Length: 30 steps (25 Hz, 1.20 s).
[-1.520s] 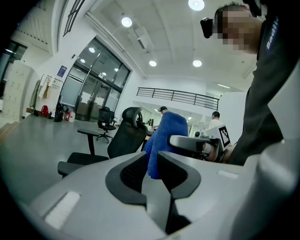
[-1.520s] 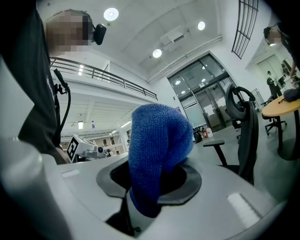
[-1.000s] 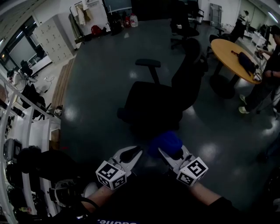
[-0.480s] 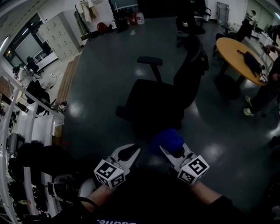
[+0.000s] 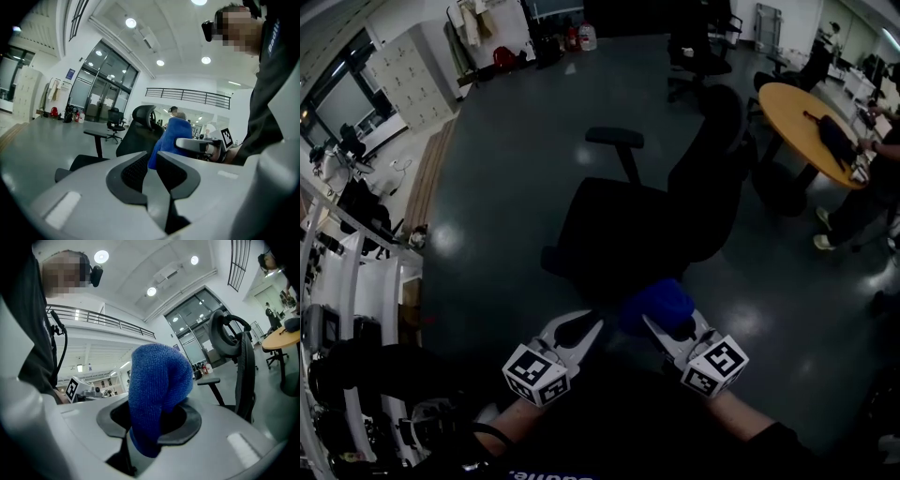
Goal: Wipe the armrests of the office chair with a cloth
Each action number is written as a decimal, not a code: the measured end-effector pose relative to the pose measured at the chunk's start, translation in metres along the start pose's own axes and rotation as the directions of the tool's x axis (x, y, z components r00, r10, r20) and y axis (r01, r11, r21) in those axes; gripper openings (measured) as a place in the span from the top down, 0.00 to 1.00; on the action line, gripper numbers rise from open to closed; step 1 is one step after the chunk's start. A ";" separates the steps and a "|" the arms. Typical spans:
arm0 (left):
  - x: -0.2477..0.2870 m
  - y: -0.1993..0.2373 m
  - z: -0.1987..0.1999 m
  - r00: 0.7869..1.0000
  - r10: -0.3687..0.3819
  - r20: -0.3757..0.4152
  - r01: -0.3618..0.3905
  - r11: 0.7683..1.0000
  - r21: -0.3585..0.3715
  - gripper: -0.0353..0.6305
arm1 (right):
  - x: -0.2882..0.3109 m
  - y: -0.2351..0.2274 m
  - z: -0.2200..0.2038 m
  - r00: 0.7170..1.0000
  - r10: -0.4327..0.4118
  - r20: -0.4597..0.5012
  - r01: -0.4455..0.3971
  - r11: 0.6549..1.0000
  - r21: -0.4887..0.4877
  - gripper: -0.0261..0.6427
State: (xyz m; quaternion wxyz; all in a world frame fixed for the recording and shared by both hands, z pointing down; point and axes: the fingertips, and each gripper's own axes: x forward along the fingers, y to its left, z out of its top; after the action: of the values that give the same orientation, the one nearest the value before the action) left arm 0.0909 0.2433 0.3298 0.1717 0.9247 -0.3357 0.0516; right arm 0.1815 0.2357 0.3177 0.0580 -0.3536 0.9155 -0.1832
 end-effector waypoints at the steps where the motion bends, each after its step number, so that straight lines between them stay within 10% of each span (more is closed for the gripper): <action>1: 0.005 0.010 0.004 1.000 -0.012 0.000 0.012 1.000 -0.001 0.83 | 0.009 -0.005 0.002 1.000 -0.010 0.000 0.010 1.000 -0.001 0.75; 20: 0.046 0.253 0.087 0.985 -0.172 0.032 0.173 0.985 -0.011 0.83 | 0.229 -0.070 0.046 0.977 -0.212 -0.026 0.211 0.977 -0.032 0.75; 30: 0.078 0.280 0.101 0.980 -0.196 0.038 0.197 0.980 -0.019 0.84 | 0.248 -0.112 0.073 0.963 -0.270 -0.005 0.270 0.962 -0.048 0.75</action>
State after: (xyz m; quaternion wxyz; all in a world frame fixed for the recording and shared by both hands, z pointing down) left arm -0.0295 -0.0400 0.3307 0.1805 0.9522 -0.2462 0.0141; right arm 0.0844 -0.0284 0.2980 0.0190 -0.4753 0.8631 -0.1699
